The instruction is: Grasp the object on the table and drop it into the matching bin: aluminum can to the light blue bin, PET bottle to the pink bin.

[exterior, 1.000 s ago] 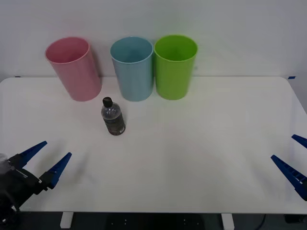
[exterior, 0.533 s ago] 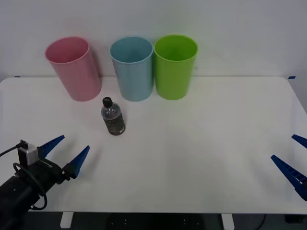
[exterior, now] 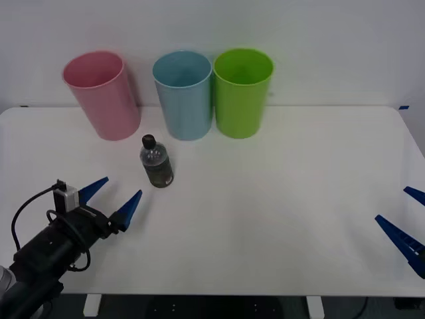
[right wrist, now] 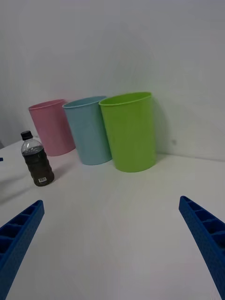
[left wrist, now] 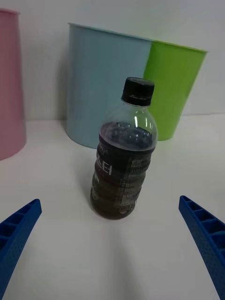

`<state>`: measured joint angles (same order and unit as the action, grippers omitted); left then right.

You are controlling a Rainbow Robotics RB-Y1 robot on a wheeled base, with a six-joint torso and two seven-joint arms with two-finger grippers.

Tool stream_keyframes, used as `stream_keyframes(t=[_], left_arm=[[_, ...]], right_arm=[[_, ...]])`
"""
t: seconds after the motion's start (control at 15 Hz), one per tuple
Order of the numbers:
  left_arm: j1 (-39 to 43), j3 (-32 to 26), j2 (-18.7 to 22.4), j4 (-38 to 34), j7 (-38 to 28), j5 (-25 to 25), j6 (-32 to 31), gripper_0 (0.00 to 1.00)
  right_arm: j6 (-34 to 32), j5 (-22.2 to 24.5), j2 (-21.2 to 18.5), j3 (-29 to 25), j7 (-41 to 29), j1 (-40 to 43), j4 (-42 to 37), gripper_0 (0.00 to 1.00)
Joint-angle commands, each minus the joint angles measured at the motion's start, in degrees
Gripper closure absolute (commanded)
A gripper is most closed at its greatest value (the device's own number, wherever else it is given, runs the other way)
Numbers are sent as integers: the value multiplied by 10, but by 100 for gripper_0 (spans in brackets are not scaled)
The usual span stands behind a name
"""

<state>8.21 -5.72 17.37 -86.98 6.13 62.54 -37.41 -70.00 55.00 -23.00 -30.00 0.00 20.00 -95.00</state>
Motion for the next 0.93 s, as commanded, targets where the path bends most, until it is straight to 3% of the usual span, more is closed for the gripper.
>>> stream_keyframes(t=[0.07,0.47,0.93], left_arm=[[-13,3,-23,2,1,28,23,0],[-67,16,-56,49,4,68,55,0],[-145,22,-60,124,9,88,67,0]], right_arm=[[0,0,0,0,0,0,0,0],[0,0,0,0,0,0,0,0],[0,0,0,0,0,0,0,0]])
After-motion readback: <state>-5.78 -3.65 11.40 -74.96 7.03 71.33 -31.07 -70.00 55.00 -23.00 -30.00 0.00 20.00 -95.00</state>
